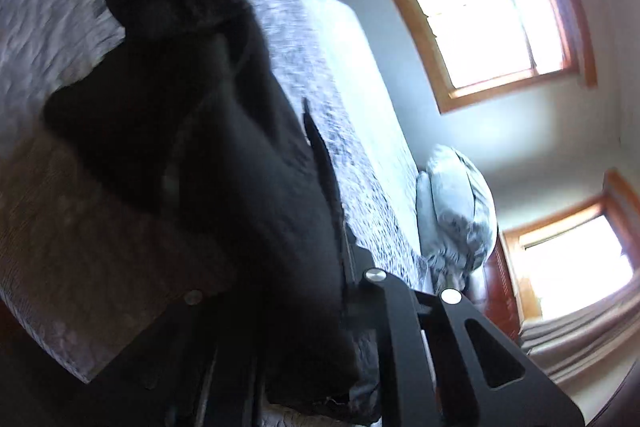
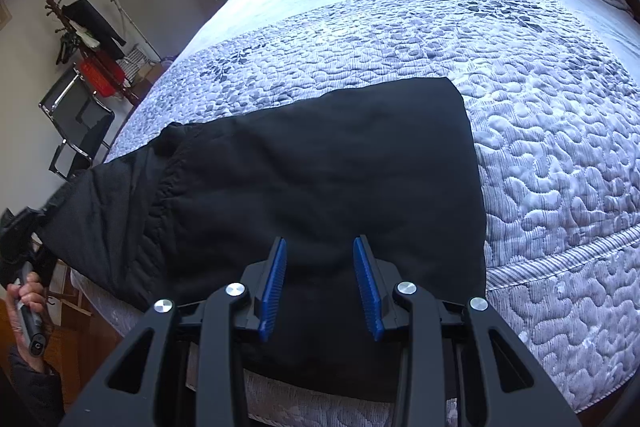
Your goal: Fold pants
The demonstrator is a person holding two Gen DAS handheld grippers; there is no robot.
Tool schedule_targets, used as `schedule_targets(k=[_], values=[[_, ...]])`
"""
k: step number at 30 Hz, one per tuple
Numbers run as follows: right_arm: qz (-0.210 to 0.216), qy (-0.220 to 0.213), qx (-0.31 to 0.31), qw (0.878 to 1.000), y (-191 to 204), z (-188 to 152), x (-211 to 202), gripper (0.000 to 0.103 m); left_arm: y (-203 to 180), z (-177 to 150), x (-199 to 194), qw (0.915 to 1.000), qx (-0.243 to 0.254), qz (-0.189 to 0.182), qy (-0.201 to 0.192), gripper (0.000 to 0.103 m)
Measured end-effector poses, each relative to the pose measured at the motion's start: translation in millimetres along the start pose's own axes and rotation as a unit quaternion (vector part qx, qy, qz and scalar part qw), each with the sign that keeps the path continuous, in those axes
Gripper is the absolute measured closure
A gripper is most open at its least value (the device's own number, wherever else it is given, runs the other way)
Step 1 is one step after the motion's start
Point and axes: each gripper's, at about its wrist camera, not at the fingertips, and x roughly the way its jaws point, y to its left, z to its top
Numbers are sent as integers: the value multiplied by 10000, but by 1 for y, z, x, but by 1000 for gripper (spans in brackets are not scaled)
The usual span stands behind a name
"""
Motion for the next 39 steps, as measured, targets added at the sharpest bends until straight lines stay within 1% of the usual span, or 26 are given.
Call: schedule_targets(k=[3,5,9,13,17,19,20,22,23,25,26,27,28,29,31,32,34,35,36,38,39], values=[[20,-29,42,10000,-3,-1,-2,67,-31,-9,4,9987,501,23,8,94],[21,-57,67,10000,-5,-1,-4,67,-49,-17,8,9964,841,50,14,93],[65,-113,161,9998,-12,-1,-7,67,-89,-38,20,9874,1578,62,128,92],[82,-174,243,9995,-19,-2,-12,67,-118,-62,32,9766,2134,110,245,91],[102,-235,336,9991,-26,-3,-18,67,-143,-88,47,9611,2729,244,358,90],[103,-273,399,9988,-31,-4,-21,67,-154,-103,54,9495,3086,389,402,89],[112,-284,429,9986,-33,-3,-22,66,-158,-108,57,9455,3198,429,427,89],[144,-311,506,9981,-38,-4,-24,66,-167,-122,69,9345,3471,576,533,88],[152,-326,542,9979,-40,-4,-25,66,-169,-126,72,9306,3556,639,578,88],[146,-346,561,9977,-44,-4,-27,66,-179,-142,86,9186,3798,853,686,88],[145,-351,566,9977,-45,-5,-28,66,-182,-149,93,9099,3964,975,734,88],[148,-358,580,9976,-47,-5,-28,66,-189,-157,101,9033,4087,1056,760,87],[151,-368,600,9974,-48,-5,-29,66,-192,-164,106,8953,4232,1144,786,86],[153,-374,618,9973,-49,-6,-30,66,-195,-172,112,8848,4411,1249,833,85],[165,-389,663,9969,-52,-6,-31,66,-204,-184,129,8678,4675,1409,919,82],[170,-398,686,9967,-54,-6,-32,66,-206,-195,138,8534,4888,1528,976,82],[174,-410,704,9965,-56,-6,-33,66,-208,-211,149,8333,5162,1666,1066,80],[176,-418,714,9964,-57,-7,-34,66,-208,-223,158,8171,5369,1758,1146,80],[173,-419,722,9964,-58,-7,-34,66,-208,-230,164,8077,5483,1810,1193,79],[173,-425,729,9963,-60,-7,-35,66,-205,-249,171,7848,5745,1934,1290,77],[171,-431,733,9962,-61,-8,-36,66,-207,-263,184,7709,5892,2005,1358,74]])
